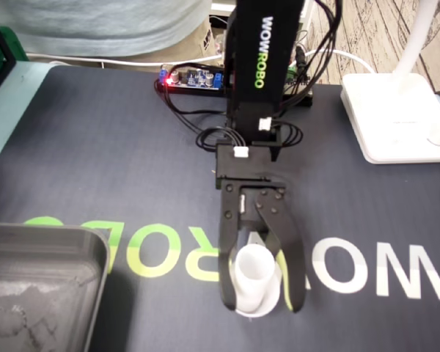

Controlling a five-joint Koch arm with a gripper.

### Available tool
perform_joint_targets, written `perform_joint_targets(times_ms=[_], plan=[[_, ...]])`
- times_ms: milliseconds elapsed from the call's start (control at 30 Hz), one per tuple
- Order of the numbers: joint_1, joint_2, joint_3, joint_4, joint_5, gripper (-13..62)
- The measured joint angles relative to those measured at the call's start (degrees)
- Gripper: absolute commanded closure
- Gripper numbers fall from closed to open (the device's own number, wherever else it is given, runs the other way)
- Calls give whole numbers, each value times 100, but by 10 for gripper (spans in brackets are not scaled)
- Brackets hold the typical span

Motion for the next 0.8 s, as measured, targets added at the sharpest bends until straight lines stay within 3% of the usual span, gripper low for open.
perform_joint_targets(times_ms=[200,300,533,633,800], plan=[[-9,-79,0,0,0,240],[9,-79,0,0,0,289],[18,-88,0,0,44,295],[18,-88,0,0,97,344],[-9,-88,0,0,316,351]])
